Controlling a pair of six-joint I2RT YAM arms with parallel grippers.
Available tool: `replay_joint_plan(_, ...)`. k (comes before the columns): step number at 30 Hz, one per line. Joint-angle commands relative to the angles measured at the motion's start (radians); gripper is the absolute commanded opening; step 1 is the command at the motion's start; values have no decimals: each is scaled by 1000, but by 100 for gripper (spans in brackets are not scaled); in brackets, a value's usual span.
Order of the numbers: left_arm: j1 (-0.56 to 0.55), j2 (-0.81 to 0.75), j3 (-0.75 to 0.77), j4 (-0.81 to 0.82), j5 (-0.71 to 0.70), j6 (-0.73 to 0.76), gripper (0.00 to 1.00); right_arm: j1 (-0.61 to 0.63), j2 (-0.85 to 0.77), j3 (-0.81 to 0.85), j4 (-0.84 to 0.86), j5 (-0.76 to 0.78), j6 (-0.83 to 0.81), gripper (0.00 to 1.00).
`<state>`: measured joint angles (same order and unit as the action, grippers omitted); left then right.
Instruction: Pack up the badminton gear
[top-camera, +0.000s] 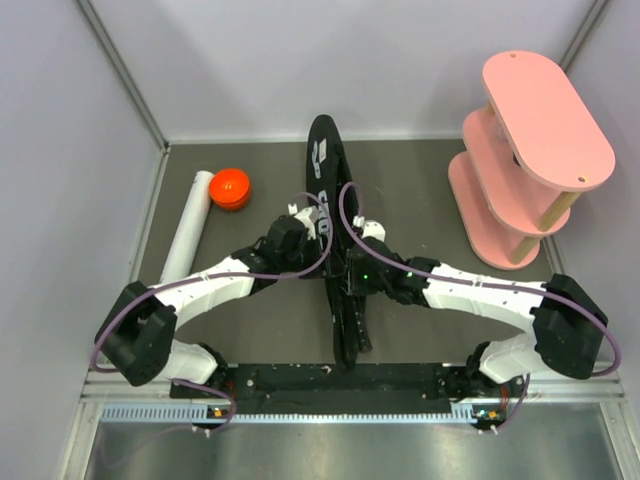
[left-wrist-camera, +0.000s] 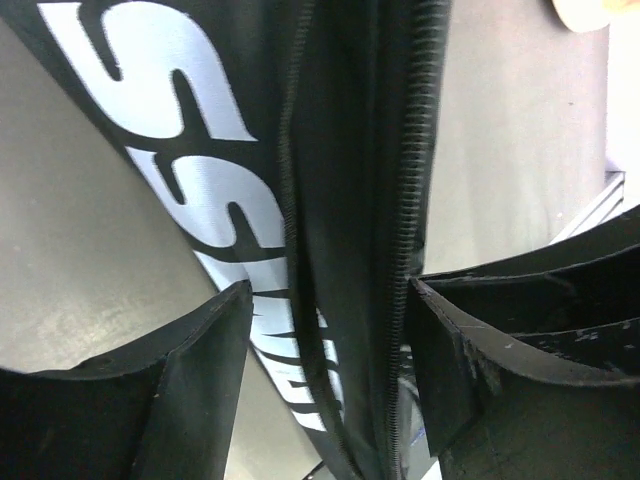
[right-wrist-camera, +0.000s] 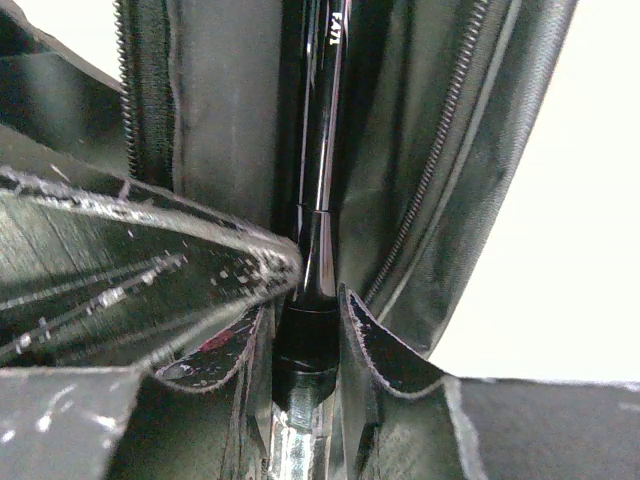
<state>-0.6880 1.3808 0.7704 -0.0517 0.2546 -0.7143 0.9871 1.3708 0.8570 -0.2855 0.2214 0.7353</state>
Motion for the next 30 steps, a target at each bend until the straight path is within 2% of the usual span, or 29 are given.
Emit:
replay_joint_plan(1, -5, -14, 16, 95, 38, -34, 69, 16, 4, 22, 126, 24, -34, 0)
replay_joint_plan(7, -5, -28, 26, 124, 28, -79, 72, 45, 24, 39, 128, 27, -50, 0)
replay_joint_plan(11, -4, 12, 94, 37, -63, -96, 73, 67, 20, 50, 126, 45, -60, 0)
replay_joint_plan(14, -5, 87, 148, -7, -67, -102, 68, 73, 22, 60, 124, 52, -62, 0)
replay_joint_plan(17, -5, 138, 168, -7, -87, -103, 60, 85, 25, 77, 118, 70, -74, 0)
replay_joint_plan(19, -5, 150, 173, 0, -87, -96, 42, 97, 31, 85, 109, 68, -82, 0)
replay_joint_plan(21, -5, 146, 176, -7, -94, -79, 31, 104, 28, 94, 102, 72, -93, 0)
replay_joint_plan(22, -4, 143, 175, -13, -103, -71, 21, 108, 25, 96, 98, 75, -97, 0)
replay_joint_plan(24, -2, 136, 171, -29, -109, -48, 11, 108, 14, 94, 88, 59, -109, 0)
replay_joint_plan(25, -4, 136, 170, -34, -113, -44, 3, 108, 1, 93, 88, 36, -114, 1)
replay_joint_plan(27, -4, 132, 161, -36, -107, -33, 0, 108, -21, 82, 80, 15, -126, 13)
replay_joint_plan(28, -4, 130, 155, -36, -100, -28, 0, 108, -45, 74, 74, 3, -129, 27)
replay_joint_plan(30, -4, 123, 147, -37, -103, -25, 0, 108, -76, 76, 28, 3, -135, 37)
